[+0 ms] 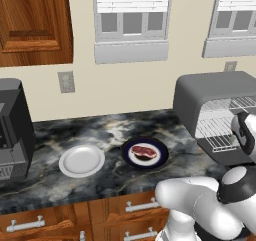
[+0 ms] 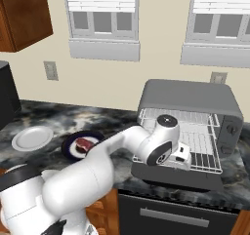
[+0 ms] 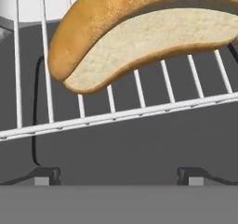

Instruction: Open the toaster oven door. Place the hotdog bun on the bottom rack in the toaster oven and place the steak on the top rack.

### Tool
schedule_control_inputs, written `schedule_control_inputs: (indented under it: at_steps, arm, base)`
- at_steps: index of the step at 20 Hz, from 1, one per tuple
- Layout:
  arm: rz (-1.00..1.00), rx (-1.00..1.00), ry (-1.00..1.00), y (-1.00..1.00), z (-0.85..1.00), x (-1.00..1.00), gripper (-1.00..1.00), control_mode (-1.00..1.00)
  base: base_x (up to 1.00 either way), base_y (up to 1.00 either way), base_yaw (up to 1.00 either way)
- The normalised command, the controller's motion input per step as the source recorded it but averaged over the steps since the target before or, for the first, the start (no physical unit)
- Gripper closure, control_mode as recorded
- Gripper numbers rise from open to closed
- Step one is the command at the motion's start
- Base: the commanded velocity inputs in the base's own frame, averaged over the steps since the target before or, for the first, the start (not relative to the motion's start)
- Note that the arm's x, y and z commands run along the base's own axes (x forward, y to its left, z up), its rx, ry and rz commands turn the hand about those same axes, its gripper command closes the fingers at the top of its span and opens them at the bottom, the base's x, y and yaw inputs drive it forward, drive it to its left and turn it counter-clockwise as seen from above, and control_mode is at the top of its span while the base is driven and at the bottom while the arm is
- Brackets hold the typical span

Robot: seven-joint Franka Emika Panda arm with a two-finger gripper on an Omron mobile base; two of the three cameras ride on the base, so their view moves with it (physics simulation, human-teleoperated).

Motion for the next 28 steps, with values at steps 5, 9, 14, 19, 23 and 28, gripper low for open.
schedule_control_inputs:
  at_steps: [5,9,14,19,23,28]
  arm:
    - [0.08,0.01,0.0,-0.13,-0.16,0.1,-1.0,-1.0]
    - [0.07,0.0,0.0,-0.03,-0.11,0.03,-1.0,-1.0]
    - [0.04,0.0,0.0,0.0,-0.14,0.19,-1.0,-1.0]
    - [0.02,0.01,0.0,0.0,-0.05,0.49,-1.0,-1.0]
    - [0.0,0.01,0.0,0.0,0.0,0.72,-1.0,-1.0]
    - [0.0,0.04,0.0,0.0,0.0,0.75,-1.0,-1.0]
  base:
    - [0.0,0.0,0.0]
    - [0.0,0.0,0.0]
    - [0.0,0.0,0.0]
    - [0.0,0.0,0.0]
    - [0.0,0.0,0.0]
    - [0.0,0.0,0.0]
